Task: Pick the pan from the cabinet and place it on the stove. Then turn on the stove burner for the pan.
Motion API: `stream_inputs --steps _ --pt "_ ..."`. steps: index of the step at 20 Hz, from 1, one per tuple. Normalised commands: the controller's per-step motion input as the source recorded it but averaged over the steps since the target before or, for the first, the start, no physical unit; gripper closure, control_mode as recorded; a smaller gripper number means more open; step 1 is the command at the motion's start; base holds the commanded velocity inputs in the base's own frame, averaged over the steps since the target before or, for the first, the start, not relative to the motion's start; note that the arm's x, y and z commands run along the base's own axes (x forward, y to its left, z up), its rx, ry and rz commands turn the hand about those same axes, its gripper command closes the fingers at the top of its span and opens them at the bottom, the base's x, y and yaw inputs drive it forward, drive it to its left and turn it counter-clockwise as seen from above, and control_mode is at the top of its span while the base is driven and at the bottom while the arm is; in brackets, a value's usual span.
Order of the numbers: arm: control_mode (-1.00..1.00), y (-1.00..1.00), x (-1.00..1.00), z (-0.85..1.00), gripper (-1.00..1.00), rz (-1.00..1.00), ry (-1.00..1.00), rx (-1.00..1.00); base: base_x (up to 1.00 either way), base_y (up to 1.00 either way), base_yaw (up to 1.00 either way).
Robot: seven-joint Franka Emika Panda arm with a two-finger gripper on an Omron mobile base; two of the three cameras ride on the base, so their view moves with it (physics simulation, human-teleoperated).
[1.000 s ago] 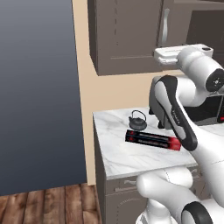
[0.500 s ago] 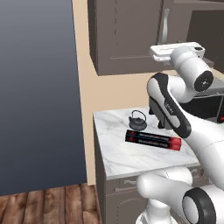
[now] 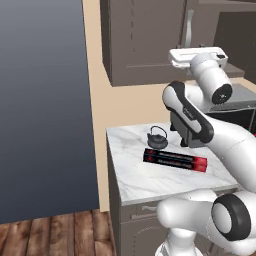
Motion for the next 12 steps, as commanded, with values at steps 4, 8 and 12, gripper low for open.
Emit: stream_inputs --steps 4,8,12 --pt "-1.0 -0.19 0.3 0.0 -1.0 0.0 -0.02 0.01 0.0 0.0 0.0" --pt "-1.0 -0.1 0.33 0.0 -1.0 0.01 0.0 0.0 0.0 0.0 0.0" --pt "-1.0 0.0 0.28 0.0 -1.0 0.03 0.0 0.01 0.0 0.0 0.0"
